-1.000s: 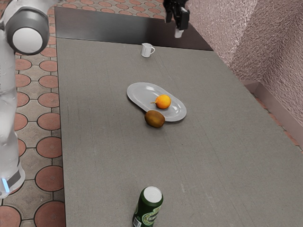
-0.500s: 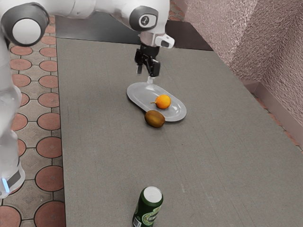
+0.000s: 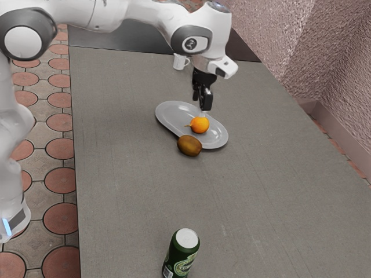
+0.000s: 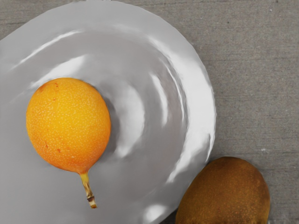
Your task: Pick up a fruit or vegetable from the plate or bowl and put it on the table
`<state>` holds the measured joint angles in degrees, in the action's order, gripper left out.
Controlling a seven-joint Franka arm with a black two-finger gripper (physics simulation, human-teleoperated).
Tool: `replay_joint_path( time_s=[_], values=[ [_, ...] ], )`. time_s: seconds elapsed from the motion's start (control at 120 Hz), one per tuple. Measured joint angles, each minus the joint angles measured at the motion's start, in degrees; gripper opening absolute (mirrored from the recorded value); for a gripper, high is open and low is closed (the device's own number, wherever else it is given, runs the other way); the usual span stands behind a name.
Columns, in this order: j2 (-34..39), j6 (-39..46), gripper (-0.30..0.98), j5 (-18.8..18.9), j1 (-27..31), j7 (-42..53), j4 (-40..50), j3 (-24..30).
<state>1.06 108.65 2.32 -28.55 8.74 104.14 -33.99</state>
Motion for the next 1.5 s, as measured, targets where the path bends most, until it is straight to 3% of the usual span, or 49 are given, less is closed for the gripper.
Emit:
replay_joint_path(
  time_s=[0.125, 0.308, 0.4, 0.425, 0.5, 0.575, 0.6, 0.65, 0.692, 0.733, 0.792, 0.867, 0.942, 1.075, 1.258, 1.5],
  values=[
    [-0.13, -0.85, 0.66, 1.10, -7.67, 0.52, 0.87, -0.97],
    [0.04, -5.84, 0.66, 1.55, -16.40, 1.59, -4.95, -2.20],
    [0.64, -8.38, 0.66, 1.60, -18.53, 2.05, -5.25, -3.07],
    [1.01, -8.93, 0.66, 1.61, -14.77, 2.16, -5.13, 0.25],
    [2.32, -10.76, 0.66, 1.63, 9.74, 2.51, -4.68, 19.29],
    [2.36, -12.23, 0.66, 1.66, 24.69, 2.88, -4.61, 25.52],
    [1.95, -12.45, 0.66, 1.72, 22.00, 2.99, -4.73, 20.72],
    [2.60, -11.96, 0.66, 1.91, -4.46, 3.13, -4.38, -7.97],
    [3.29, -11.60, 0.67, 2.37, -18.07, 3.24, -4.10, -21.55],
    [2.94, -11.39, 0.67, 2.86, -26.20, 3.39, -3.95, -27.99],
    [7.29, -11.19, 0.66, 4.84, -34.95, 3.33, -3.00, -31.82],
    [21.43, -11.30, 0.66, 13.94, -45.34, 1.82, 0.04, -36.29],
    [24.93, -11.36, 0.66, 19.42, -49.07, 0.34, 0.92, -39.90],
    [21.22, -10.67, 0.66, 21.40, -51.25, -1.82, 1.20, -45.08],
    [19.59, -9.12, 0.66, 20.41, -52.00, -4.07, 0.49, -45.28],
    [14.23, -6.68, 0.66, 14.99, -51.40, -5.20, 0.83, -44.99]
  ],
)
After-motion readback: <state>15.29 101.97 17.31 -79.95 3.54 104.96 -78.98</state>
